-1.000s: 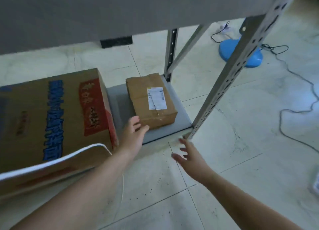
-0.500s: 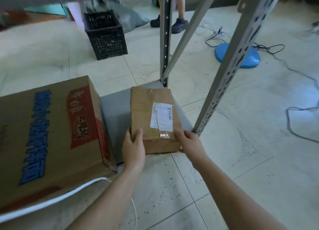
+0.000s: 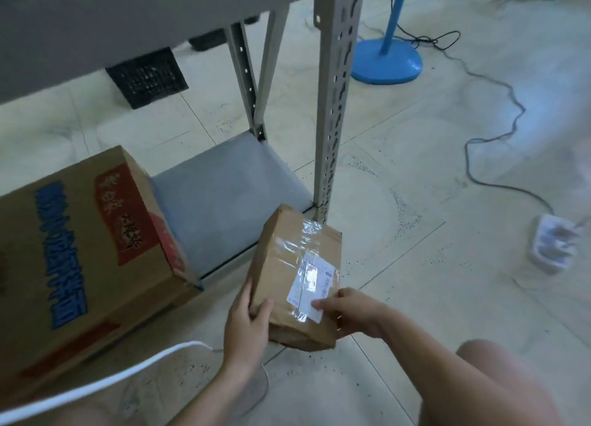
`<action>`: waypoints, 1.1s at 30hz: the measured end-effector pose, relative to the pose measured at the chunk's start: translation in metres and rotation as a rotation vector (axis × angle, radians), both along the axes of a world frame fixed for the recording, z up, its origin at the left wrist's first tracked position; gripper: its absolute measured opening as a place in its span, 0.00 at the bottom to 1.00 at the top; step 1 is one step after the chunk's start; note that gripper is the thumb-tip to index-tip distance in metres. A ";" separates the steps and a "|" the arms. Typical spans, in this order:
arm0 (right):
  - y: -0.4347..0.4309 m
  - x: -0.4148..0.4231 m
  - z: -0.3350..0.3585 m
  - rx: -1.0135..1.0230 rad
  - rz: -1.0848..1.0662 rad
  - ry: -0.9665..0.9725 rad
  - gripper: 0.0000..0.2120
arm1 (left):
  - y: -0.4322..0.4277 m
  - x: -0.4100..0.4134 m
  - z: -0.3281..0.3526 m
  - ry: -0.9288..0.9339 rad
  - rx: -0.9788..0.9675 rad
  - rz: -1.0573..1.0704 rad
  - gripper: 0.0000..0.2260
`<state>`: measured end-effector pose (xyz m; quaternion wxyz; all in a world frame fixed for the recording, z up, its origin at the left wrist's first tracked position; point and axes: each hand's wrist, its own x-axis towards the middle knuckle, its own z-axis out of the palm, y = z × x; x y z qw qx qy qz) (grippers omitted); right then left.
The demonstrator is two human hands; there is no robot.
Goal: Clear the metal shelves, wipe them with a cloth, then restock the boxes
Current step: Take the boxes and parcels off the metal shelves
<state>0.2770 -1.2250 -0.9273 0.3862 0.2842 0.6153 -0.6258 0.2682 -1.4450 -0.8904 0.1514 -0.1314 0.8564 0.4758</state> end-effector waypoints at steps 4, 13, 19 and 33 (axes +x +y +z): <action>0.020 0.002 -0.023 0.036 -0.021 -0.039 0.17 | 0.016 -0.017 -0.026 -0.077 0.025 -0.110 0.20; 0.049 0.012 -0.086 0.162 -0.236 -0.135 0.17 | 0.058 -0.062 -0.099 -0.252 -0.124 -0.461 0.22; 0.056 -0.009 -0.132 0.361 -0.344 -0.050 0.17 | 0.100 -0.107 -0.141 -0.239 -0.227 -0.420 0.22; 0.046 -0.059 -0.139 0.147 -0.488 0.016 0.07 | 0.096 -0.117 -0.137 -0.033 0.130 -0.250 0.29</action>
